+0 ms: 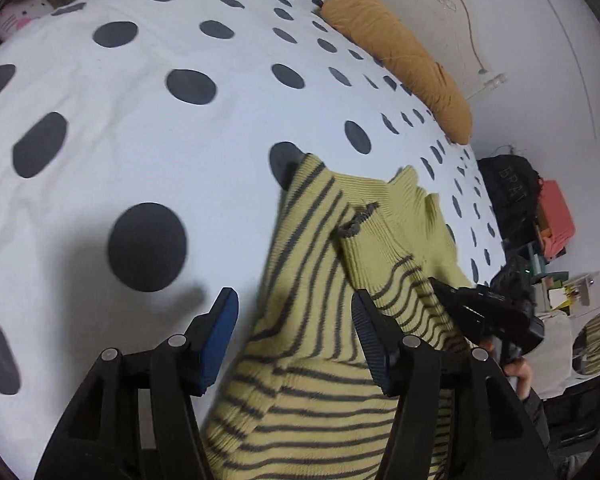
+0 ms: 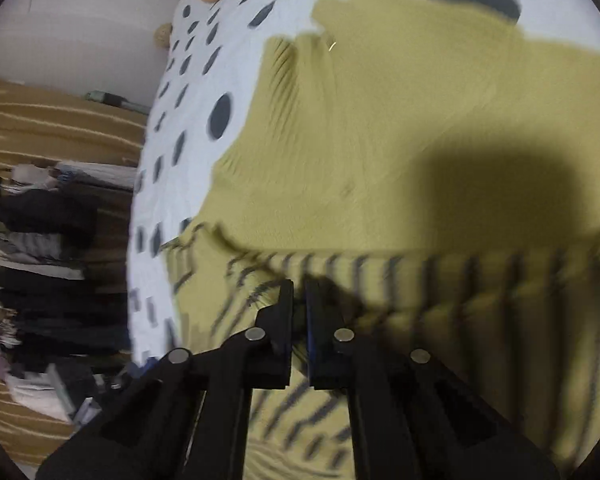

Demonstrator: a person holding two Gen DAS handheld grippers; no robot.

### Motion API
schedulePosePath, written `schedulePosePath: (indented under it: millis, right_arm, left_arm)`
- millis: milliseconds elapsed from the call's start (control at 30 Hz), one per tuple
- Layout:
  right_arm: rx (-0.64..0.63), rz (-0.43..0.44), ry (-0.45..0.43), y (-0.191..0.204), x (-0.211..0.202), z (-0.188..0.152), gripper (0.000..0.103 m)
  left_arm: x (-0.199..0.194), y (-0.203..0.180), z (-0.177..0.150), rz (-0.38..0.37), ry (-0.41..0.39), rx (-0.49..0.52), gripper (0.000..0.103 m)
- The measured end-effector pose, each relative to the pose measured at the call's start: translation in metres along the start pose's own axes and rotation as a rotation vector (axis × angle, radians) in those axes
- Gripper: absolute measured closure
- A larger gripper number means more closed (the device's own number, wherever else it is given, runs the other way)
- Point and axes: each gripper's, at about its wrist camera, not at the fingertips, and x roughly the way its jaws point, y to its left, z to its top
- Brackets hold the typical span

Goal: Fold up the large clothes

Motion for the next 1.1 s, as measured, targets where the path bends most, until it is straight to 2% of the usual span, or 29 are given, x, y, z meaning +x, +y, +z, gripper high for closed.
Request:
schedulePosePath:
  millis: [100,133,200,267,300,367,467,533,600,700,733,800,833,867,900,933,1033,1100]
  right_arm:
    - [-0.051,0.118,0.108,0.031,-0.002,-0.035,0.098]
    - [-0.076,0.124,0.147,0.039,-0.002,-0.047,0.098]
    - [-0.124,0.082,0.245,0.048,0.010,-0.079,0.098]
    - [-0.132,0.038,0.322,0.046,0.021,-0.101,0.097]
    - [-0.134,0.044,0.323,0.045,0.019,-0.107,0.097]
    - [-0.174,0.042,0.234,0.047,-0.005,-0.110,0.097]
    - [-0.148,0.023,0.093,0.042,-0.048,-0.102,0.097]
    - [-0.105,0.030,0.042,0.031,-0.070,-0.100,0.097]
    - [-0.063,0.018,0.001,0.014,-0.090,-0.102,0.097]
    - [-0.034,-0.003,-0.019,-0.005,-0.106,-0.111,0.097]
    - [-0.027,-0.017,-0.024,-0.011,-0.112,-0.112,0.097]
    - [-0.011,-0.040,-0.026,-0.019,-0.116,-0.116,0.096]
    - [-0.001,-0.044,-0.028,-0.023,-0.118,-0.118,0.096]
    - [0.007,-0.047,-0.027,-0.025,-0.119,-0.119,0.096]
    - [0.011,-0.051,-0.027,-0.027,-0.121,-0.118,0.096]
    - [0.010,-0.054,-0.032,-0.029,-0.125,-0.119,0.096]
    - [0.010,-0.055,-0.062,-0.039,-0.136,-0.117,0.096]
    - [0.019,-0.045,-0.086,-0.048,-0.144,-0.115,0.096]
  left_arm:
    - [-0.006,0.005,0.003,0.012,-0.002,-0.011,0.044]
    - [-0.008,0.005,0.003,0.012,-0.002,-0.011,0.044]
    - [-0.007,0.003,0.001,0.000,0.005,-0.017,0.044]
    - [-0.001,-0.006,-0.001,-0.052,0.033,-0.033,0.044]
    - [0.003,-0.013,-0.001,-0.094,0.040,-0.038,0.043]
    - [0.012,-0.033,0.004,-0.149,0.057,-0.041,0.035]
    - [0.045,-0.083,0.018,-0.192,0.124,-0.012,0.027]
    - [0.072,-0.113,0.031,-0.139,0.170,0.014,0.023]
    - [0.110,-0.141,0.045,-0.018,0.229,0.026,0.021]
    - [0.154,-0.160,0.052,0.110,0.310,0.018,0.021]
    - [0.171,-0.163,0.054,0.191,0.336,0.014,0.021]
    - [0.193,-0.164,0.052,0.304,0.366,-0.004,0.029]
    - [0.194,-0.163,0.051,0.342,0.357,-0.009,0.051]
    - [0.187,-0.161,0.050,0.384,0.322,-0.025,0.082]
    - [0.178,-0.156,0.050,0.348,0.294,-0.057,0.096]
    - [0.165,-0.149,0.048,0.278,0.275,-0.100,0.095]
    - [0.111,-0.118,0.031,0.168,0.202,-0.184,0.095]
    - [0.081,-0.093,0.011,0.089,0.190,-0.232,0.095]
